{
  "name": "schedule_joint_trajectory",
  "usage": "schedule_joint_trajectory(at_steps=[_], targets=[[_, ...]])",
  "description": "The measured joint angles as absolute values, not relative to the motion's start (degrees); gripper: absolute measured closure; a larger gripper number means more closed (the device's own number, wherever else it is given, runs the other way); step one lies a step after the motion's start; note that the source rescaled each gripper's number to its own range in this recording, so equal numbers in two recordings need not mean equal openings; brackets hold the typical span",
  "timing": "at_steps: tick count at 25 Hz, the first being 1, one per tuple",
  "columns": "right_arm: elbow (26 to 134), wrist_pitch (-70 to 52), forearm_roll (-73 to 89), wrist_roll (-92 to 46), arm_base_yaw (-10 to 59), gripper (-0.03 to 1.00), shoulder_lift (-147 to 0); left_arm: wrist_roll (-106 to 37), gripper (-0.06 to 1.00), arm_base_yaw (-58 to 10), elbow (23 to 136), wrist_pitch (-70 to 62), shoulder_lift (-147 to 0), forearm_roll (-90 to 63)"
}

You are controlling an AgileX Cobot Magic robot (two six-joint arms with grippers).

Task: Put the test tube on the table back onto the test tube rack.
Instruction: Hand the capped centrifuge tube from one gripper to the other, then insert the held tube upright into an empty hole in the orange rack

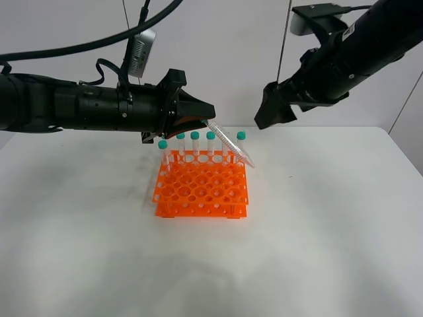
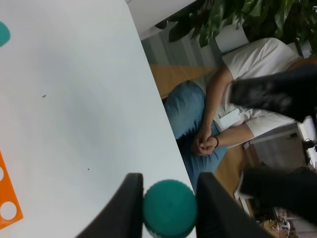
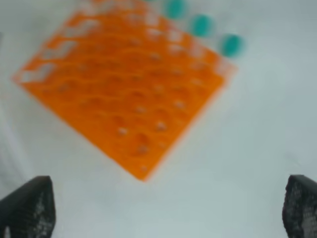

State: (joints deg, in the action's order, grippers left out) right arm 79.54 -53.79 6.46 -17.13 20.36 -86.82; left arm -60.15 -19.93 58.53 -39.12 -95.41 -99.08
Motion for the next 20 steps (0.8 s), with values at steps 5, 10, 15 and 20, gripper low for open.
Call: schedule_joint_trajectory(at_steps=[5,10,15,20], targets=[[82.6,-61.3,-4.5,-3.0,18.9,-0.03,-89.6,-60.1,0.94,-19.9,58.5,-39.1,-95.4,-99.1],[82.8,-62.6,-6.1,1.3,11.0,-0.03,-90.5,-60.1,0.94,-19.9,58.5,-39.1,-95.4,-99.1],[82.9,-67.3,-4.4,0.6,4.7,-0.03,-90.5,-60.1,0.94,-19.9,58.5,-39.1,-95.4,-99.1],[82.1,-69.5,-2.8,-0.8,3.9,-0.03,-89.9,-60.1,0.94,-19.9,58.5,-39.1,-95.4,-99.1]])
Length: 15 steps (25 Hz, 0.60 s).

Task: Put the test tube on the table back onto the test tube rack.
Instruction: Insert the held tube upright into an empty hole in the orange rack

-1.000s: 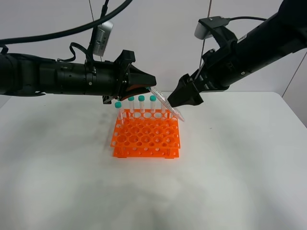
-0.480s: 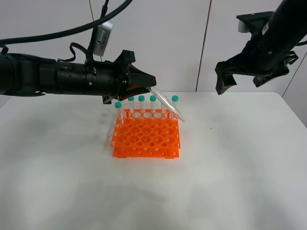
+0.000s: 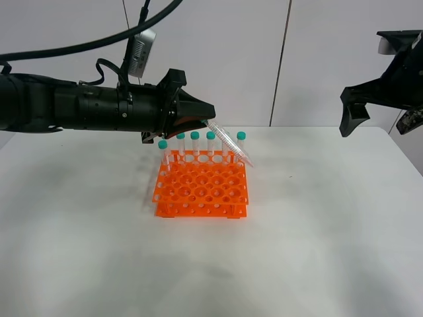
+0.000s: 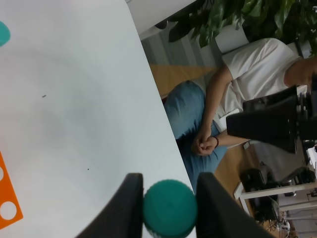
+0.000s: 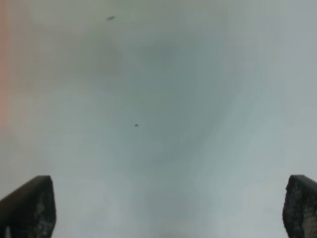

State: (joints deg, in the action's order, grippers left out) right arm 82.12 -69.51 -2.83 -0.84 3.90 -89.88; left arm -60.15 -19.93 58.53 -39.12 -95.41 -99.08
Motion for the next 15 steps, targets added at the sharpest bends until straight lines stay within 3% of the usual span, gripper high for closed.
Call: schedule_joint_trajectory(at_steps=[6,15], targets=[[72.2,-69.4,-2.7,-0.6,3.9,-0.03,-80.8,-60.1,0.94,-19.9,58.5,-39.6,-95.4,-99.1],[43.3,-64.9,0.0,0.0,3.9,-0.03,-49.0,-60.0,0.94,-19.9,58.5,-39.6,-95.4,-99.1]])
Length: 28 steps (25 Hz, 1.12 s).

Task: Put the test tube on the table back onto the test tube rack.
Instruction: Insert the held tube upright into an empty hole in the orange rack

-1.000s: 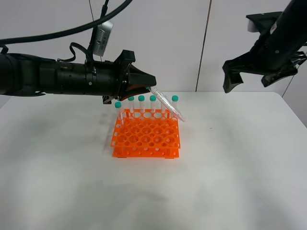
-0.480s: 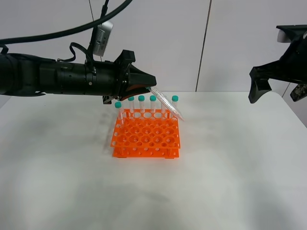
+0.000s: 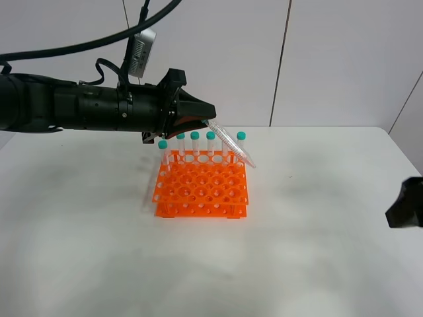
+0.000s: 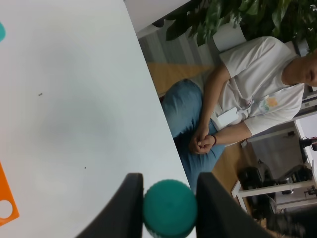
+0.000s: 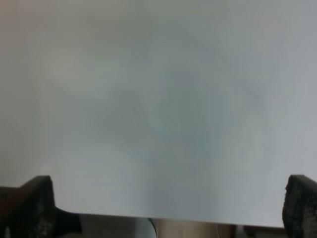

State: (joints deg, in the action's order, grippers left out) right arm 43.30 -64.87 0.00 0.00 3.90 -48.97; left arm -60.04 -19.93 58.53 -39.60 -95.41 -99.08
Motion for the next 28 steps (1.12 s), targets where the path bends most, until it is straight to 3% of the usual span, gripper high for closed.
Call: schedule_joint_trajectory(at_steps=[7,12,28], targets=[[30.1,-59.5,0.4,0.0,3.9,-0.03,-19.9,-60.0,0.94,-19.9,58.5,-40.1,-95.4,-99.1],[28.7,-59.2,0.5,0.4,3.9,-0.03,-7.6,-60.0,0.94,-19.9,58.5,-41.0,-95.4,-99.1],[28.7,-59.2,0.4,1.3,3.9,-0.03,0.4,-60.0,0.94,-19.9,58.5,-37.9,-91.9,-98.4]])
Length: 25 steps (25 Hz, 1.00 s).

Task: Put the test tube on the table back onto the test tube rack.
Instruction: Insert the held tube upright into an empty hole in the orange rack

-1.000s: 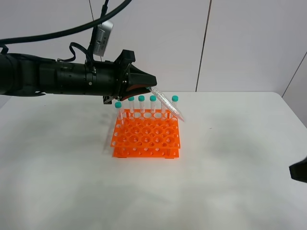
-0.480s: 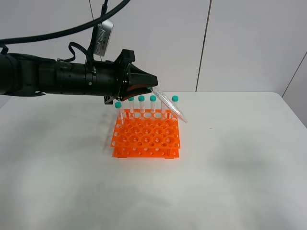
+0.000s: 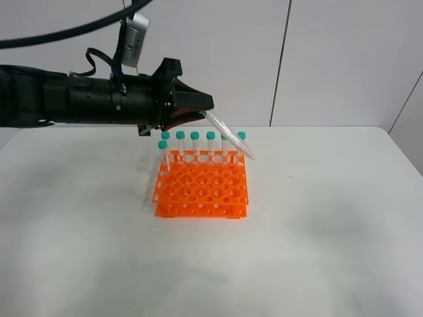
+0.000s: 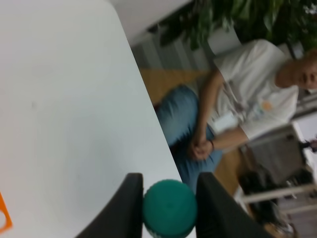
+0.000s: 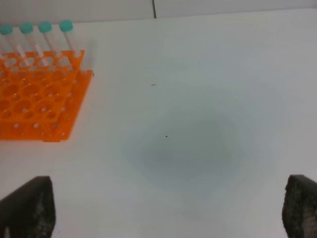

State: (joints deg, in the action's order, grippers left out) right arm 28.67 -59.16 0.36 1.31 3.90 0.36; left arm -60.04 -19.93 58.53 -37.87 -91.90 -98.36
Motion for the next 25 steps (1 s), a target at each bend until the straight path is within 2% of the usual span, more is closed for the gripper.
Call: schedule_joint_trajectory(at_steps=[16,20,25], targets=[[28.6,-59.2,0.4,1.5,3.9,-0.03,0.4,-48.2,0.94,-19.9,58.5,-22.2,-75.6,-64.3],[28.6,-59.2,0.4,1.5,3.9,-0.03,0.4,-36.4,0.94,-22.5,58.5,-16.8,-73.2,-44.2],[28.6,-59.2,0.4,1.5,3.9,-0.03,0.4,-17.5,0.94,-30.6,58.5,-14.8,-74.0,-16.4]])
